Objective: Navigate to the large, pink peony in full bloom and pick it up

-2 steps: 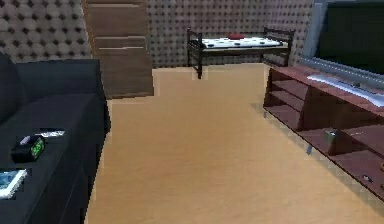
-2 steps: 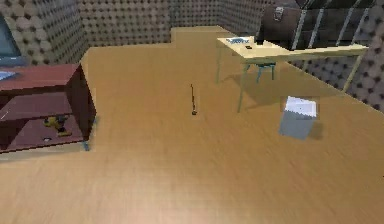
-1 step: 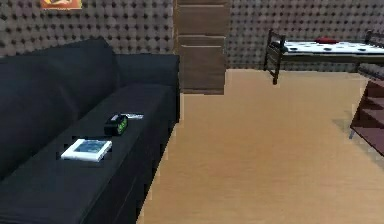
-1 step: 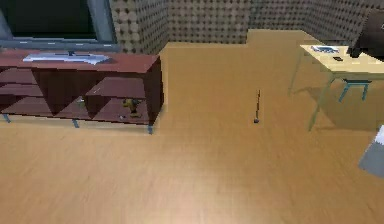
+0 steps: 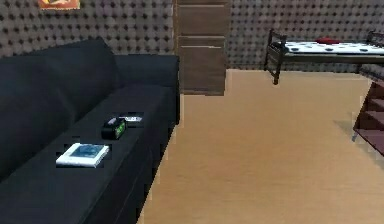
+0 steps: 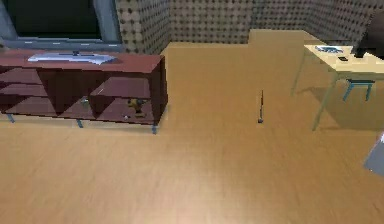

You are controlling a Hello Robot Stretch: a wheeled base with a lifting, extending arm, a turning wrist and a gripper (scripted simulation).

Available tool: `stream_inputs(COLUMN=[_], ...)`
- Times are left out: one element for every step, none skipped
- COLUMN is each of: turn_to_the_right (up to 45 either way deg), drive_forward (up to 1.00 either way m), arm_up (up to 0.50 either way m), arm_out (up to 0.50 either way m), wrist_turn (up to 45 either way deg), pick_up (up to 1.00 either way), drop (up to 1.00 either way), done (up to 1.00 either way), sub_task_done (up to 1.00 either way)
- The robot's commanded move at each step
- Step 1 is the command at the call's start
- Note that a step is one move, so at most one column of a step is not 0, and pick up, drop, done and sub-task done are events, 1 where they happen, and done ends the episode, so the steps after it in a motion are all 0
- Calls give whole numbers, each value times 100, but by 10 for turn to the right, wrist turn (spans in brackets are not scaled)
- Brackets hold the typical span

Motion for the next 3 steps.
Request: stream_inputs(turn_to_the_right=[150,30,0], drive_forward=[0,0,100], arm_up=[0,0,0], arm_out=[0,0,0], wrist_turn=[0,0,0], pick_up=[0,0,0], drop=[0,0,0], done=[0,0,0], sub_task_done=[0,0,0])
